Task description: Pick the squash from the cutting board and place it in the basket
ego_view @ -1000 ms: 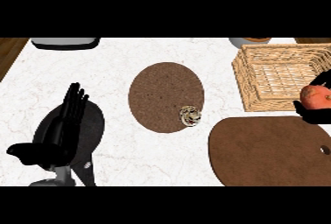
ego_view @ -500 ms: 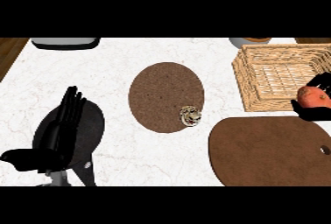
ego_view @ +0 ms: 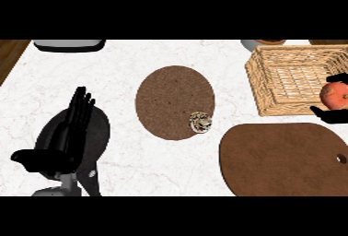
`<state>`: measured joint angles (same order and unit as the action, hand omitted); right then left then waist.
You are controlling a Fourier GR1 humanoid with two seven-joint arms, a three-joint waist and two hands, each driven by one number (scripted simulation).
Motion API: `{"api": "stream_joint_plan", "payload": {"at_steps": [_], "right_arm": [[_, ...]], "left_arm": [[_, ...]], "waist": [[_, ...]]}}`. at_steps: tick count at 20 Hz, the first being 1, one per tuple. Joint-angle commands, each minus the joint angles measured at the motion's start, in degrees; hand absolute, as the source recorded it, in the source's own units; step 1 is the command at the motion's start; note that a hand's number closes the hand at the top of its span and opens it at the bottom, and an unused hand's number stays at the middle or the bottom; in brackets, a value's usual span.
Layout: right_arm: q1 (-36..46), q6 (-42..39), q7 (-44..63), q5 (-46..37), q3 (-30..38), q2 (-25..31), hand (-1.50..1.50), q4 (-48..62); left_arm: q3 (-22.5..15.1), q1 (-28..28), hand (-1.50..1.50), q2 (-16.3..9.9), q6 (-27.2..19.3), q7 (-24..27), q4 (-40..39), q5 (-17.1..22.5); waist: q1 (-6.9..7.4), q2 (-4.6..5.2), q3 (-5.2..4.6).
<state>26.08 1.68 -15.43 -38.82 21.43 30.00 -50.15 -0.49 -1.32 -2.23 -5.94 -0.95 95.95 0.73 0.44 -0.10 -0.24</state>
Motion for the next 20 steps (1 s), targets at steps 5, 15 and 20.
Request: {"api": "stream_joint_plan", "payload": {"at_steps": [5,15,20], "right_arm": [[1.66,3.18,-7.18,3.36,1.69,-0.09,-1.5,8.27],[1.52,5.99,-9.97,11.71,7.84,1.7,-1.5,0.51],[1.41,6.06,-7.47,12.87,9.85,6.46,-1.5,2.17]], "left_arm": [[-0.84,0.33,0.0,1.34,-0.59,1.58,-1.49,-1.12],[1.88,-1.05,0.0,-0.83,0.92,-0.43,-1.29,0.8],[1.4,2.45,0.0,-0.74,1.99,1.97,0.0,0.83]], "waist": [[-0.05,0.21,0.27],[-0.67,0.05,0.24],[-0.29,0.15,0.25]]}}
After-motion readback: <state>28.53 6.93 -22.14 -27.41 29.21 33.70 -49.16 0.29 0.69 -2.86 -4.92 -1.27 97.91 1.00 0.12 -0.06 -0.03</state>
